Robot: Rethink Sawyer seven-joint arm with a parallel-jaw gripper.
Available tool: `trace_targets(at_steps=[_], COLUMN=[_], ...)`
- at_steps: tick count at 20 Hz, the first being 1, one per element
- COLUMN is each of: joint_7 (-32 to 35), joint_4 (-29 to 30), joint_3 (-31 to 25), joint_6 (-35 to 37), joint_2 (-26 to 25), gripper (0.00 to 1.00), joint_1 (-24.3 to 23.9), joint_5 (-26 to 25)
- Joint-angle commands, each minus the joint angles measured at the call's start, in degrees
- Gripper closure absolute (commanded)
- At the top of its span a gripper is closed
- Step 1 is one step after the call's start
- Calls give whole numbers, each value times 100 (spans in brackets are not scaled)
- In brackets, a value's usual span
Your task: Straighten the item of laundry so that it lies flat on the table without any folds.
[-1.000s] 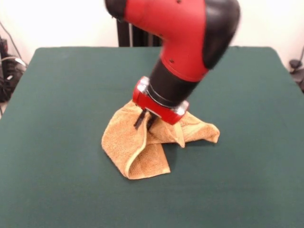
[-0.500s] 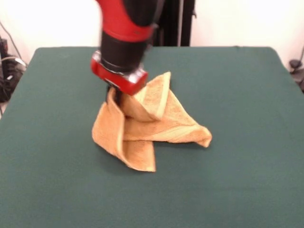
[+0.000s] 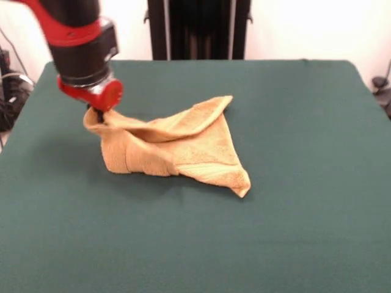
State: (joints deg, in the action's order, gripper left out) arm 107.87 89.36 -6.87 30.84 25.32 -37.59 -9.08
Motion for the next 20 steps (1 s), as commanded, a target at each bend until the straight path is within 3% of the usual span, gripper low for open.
trace_targets(at_steps=[1,9,16,20], joint_7=[-1877,-1911,-1687,-2195], joint_4=[1221,1364,1282,1249], joint_3=[-2095,-3134,-3551,-3962], joint_6=[-491,-1099,-803,-420], joint_2=[-847,-1400,-1770,-2224], gripper=[100,100,100,100], joint_1=[-632,-1478,-1854,-2292], joint_5=[-642,-1427,-1659,-1793])
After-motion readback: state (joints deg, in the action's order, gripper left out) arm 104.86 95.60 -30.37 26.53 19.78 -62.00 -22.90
